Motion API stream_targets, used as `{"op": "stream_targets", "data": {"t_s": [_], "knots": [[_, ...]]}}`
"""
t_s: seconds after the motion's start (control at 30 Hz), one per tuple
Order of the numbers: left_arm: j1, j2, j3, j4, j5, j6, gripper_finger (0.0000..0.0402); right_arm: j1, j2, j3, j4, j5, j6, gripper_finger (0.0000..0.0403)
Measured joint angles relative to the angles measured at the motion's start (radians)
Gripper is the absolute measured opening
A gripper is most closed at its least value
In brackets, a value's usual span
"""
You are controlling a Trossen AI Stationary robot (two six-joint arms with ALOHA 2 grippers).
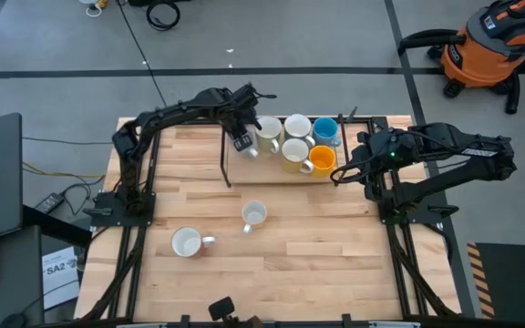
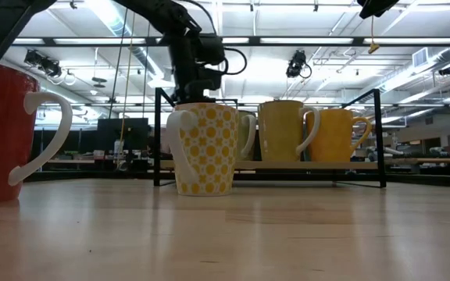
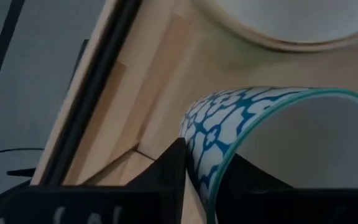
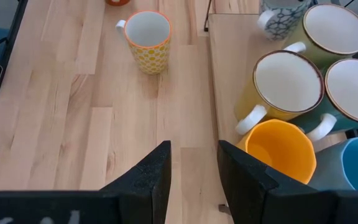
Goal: Place coffee mugs
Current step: Put the patterned blue mug on the shelf
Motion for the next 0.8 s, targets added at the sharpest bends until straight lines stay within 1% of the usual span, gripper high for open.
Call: {"op": "stream_targets", "data": {"t_s": [0.13, 0.27, 0.4, 0.8], "knots": [[-0.026, 0.0, 0.0, 0.022, -0.002, -0.001, 0.0057, 0.0, 0.0, 0.0, 0.0, 0.0, 0.0, 0.0135], [-0.038, 0.0, 0.0, 0.027, -0.035, -0.001, 0.0049, 0.0, 0.0, 0.0, 0.0, 0.0, 0.0, 0.0135], [-0.036, 0.0, 0.0, 0.027, -0.053, -0.011, 0.0049, 0.0, 0.0, 0.0, 0.0, 0.0, 0.0, 0.0135], [-0.035, 0.0, 0.0, 0.027, -0.056, -0.045, 0.005, 0.0, 0.0, 0.0, 0.0, 0.0, 0.0, 0.0135]]}}
